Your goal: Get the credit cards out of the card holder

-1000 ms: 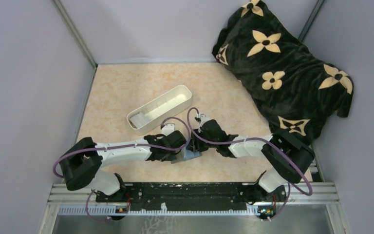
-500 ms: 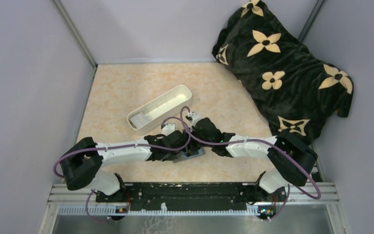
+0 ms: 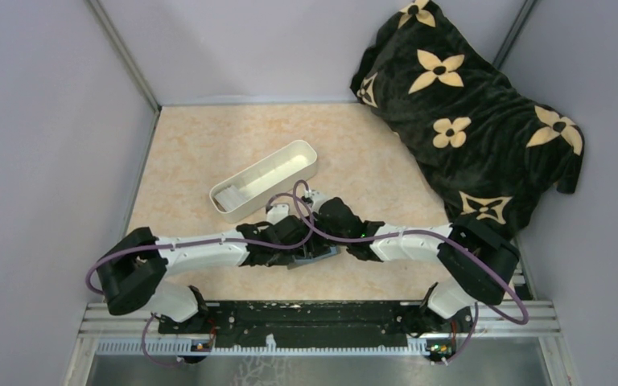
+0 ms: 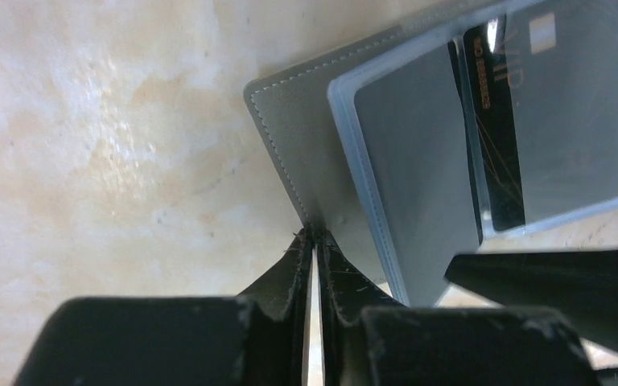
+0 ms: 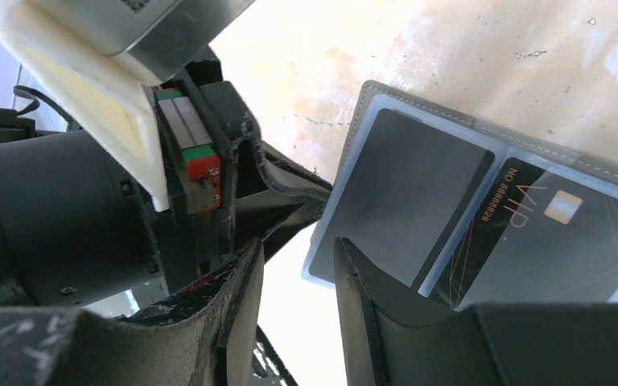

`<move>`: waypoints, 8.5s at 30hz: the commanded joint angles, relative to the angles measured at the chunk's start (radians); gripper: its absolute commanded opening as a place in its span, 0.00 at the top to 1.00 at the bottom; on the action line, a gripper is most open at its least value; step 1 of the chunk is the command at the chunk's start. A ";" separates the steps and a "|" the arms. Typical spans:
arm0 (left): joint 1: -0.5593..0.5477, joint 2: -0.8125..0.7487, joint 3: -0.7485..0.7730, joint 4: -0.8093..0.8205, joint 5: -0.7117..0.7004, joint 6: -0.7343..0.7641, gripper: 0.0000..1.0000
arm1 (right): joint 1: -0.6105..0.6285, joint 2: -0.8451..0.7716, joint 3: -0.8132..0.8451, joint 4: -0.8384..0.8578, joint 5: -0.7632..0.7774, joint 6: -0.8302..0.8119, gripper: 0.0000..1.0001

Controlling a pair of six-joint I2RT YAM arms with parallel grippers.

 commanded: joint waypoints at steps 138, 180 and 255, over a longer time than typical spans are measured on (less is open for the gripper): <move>0.245 0.467 -0.526 1.811 0.639 -0.273 0.75 | -0.423 -0.089 -0.245 -0.071 -0.066 -0.128 0.91; 0.266 0.605 -0.429 1.977 0.627 -0.216 0.81 | -0.381 -0.021 -0.233 -0.037 -0.066 -0.111 0.92; 0.347 0.652 -0.631 2.194 0.671 -0.261 0.80 | -0.255 0.037 -0.157 -0.015 0.001 -0.081 0.98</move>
